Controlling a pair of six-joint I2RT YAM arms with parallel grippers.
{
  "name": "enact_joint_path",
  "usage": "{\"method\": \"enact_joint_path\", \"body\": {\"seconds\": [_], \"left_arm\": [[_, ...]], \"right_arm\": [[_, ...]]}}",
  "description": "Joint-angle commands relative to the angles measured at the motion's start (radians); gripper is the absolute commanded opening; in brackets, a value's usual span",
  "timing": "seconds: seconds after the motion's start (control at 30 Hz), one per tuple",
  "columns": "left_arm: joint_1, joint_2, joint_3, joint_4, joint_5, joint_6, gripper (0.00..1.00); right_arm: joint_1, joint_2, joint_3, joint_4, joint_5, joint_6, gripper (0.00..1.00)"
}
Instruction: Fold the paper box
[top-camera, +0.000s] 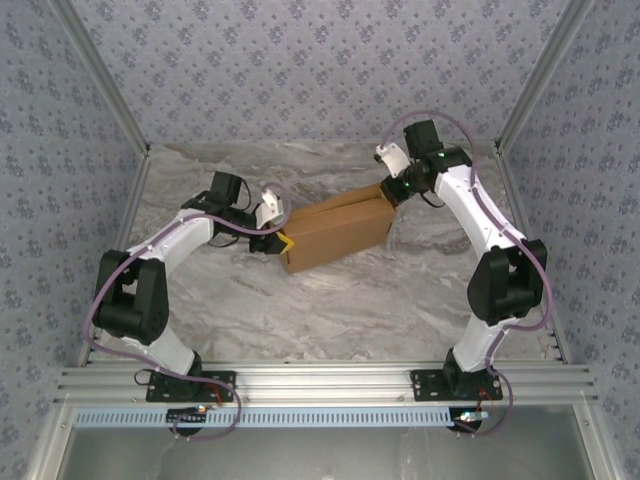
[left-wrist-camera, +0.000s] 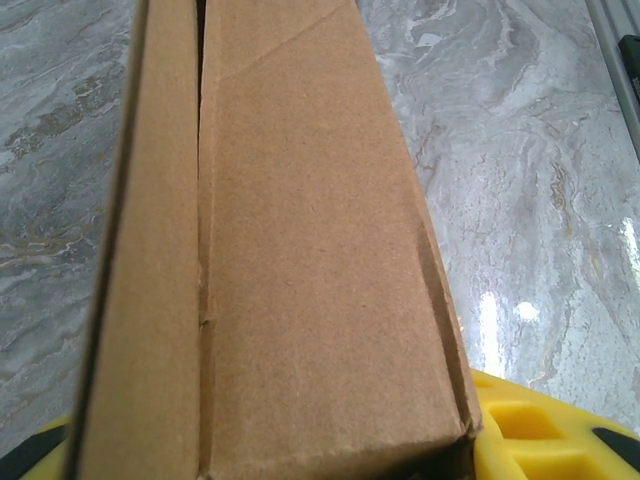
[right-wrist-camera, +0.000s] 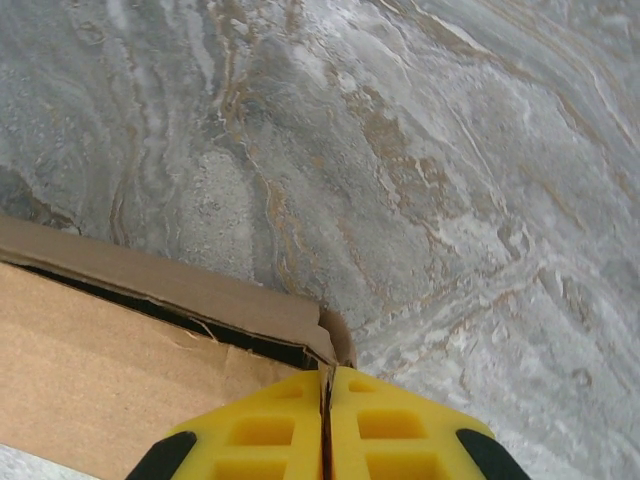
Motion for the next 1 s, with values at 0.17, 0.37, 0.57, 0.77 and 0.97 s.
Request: {"method": "enact_joint_path", "body": {"seconds": [0.17,0.37,0.57,0.77,0.97], "left_arm": [[0.0,0.014,0.003,0.014,-0.067,-0.032,0.42],[0.0,0.015,0.007,0.013,-0.076,-0.04,0.42],[0.0,0.017,0.007,0.011,-0.088,-0.046,0.42],[0.001,0.023,0.01,0.014,-0.105,-0.051,0.41],[0.0,0.028,0.009,0.011,-0.116,-0.053,0.41]], "right_arm": [[0.006,0.043,0.141,-0.191,0.081,0.162,0.11],[0.004,0.045,0.136,-0.205,0.097,0.185,0.1],[0.0,0.035,0.088,-0.17,0.12,0.189,0.1],[-0.003,0.007,0.029,-0.117,0.141,0.201,0.08],[-0.017,-0.034,-0.044,-0.069,0.162,0.2,0.07]]}}
